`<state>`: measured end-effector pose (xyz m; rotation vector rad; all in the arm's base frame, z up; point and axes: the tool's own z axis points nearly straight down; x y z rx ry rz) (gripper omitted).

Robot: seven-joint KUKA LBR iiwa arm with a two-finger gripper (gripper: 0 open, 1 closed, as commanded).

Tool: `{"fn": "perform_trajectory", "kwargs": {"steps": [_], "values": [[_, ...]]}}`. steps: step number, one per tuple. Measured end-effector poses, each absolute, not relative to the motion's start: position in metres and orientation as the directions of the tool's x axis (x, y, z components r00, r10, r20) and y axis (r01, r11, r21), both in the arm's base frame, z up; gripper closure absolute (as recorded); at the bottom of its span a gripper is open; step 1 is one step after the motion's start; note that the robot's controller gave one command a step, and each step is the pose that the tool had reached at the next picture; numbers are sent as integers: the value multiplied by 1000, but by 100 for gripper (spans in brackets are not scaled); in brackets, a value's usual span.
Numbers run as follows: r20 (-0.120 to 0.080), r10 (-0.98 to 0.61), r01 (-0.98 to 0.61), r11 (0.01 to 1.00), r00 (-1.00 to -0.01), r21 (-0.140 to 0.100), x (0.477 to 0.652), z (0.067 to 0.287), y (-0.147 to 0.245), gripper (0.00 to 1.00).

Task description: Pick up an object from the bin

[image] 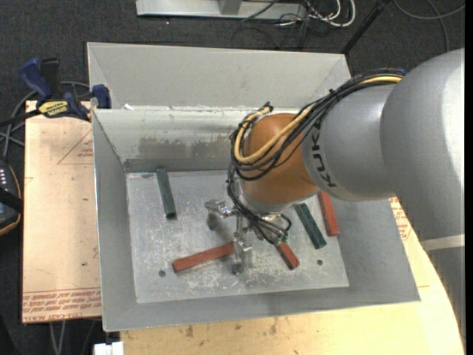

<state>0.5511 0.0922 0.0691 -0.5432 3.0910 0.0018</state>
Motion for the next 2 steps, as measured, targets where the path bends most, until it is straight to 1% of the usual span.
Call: {"fn": "perform_trajectory", "kwargs": {"steps": [1,2], "values": [[-2,-341,-341,940,-940,1,551,71,92,100],[-11,-505,-505,863,-863,-3,560,209,98,100]]}}
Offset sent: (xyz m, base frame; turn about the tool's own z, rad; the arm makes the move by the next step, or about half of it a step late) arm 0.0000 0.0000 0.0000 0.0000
